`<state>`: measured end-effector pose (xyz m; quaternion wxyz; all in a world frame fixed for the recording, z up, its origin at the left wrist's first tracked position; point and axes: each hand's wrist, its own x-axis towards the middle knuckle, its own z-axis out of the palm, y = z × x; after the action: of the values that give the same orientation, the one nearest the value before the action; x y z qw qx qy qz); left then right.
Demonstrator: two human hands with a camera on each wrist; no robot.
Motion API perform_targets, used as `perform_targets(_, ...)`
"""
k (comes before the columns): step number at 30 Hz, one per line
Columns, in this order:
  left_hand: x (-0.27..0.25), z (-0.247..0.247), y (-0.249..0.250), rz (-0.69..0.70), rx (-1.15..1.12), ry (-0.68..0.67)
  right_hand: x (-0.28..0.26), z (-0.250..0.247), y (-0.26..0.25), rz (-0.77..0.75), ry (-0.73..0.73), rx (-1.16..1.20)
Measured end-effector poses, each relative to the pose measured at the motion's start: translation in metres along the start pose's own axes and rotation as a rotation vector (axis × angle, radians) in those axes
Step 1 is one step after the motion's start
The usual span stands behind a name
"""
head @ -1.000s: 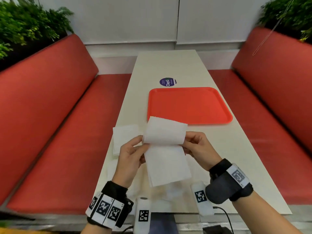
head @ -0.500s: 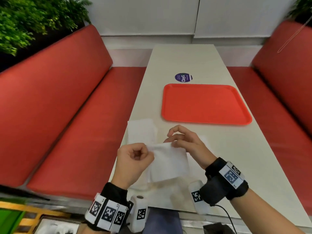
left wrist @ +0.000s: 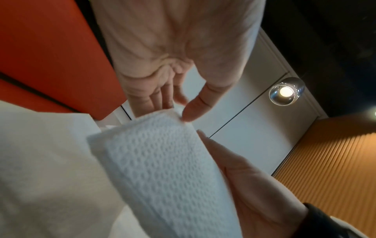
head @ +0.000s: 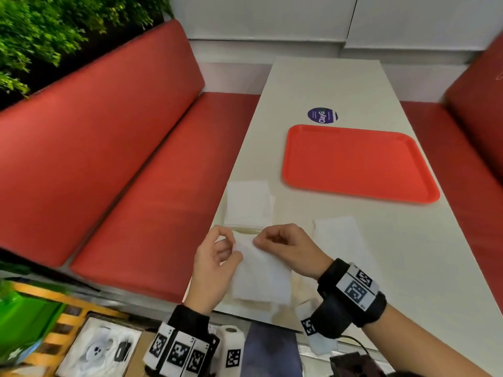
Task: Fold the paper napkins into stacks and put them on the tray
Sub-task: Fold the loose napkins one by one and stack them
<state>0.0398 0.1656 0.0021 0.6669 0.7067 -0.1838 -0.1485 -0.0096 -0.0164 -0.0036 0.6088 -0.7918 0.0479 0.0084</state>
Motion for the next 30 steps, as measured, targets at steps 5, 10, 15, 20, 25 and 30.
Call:
perform_targets(5,-0.003,0.006,-0.007,-0.045,0.028,0.113,0.002,0.006,0.004,-0.028,0.026,-0.005)
perform_targets(10,0.007,-0.010,-0.017,-0.113,0.098,0.248,0.005,0.008,0.011,0.049,0.116,-0.031)
perform_targets(15,0.041,-0.028,-0.037,-0.157,0.299,0.255,0.010,-0.011,0.018,0.158,0.308,-0.074)
perform_targets(20,0.061,-0.015,-0.054,-0.173,0.449,0.240,-0.003,-0.047,0.028,0.272,0.405,-0.147)
perform_targets(25,0.056,-0.005,-0.052,-0.102,0.534,0.263,-0.041,-0.096,0.050,0.436,0.532,-0.240)
perform_targets(30,0.045,0.020,-0.026,0.142,0.828,0.325,-0.076,-0.118,0.070,0.591,0.562,-0.263)
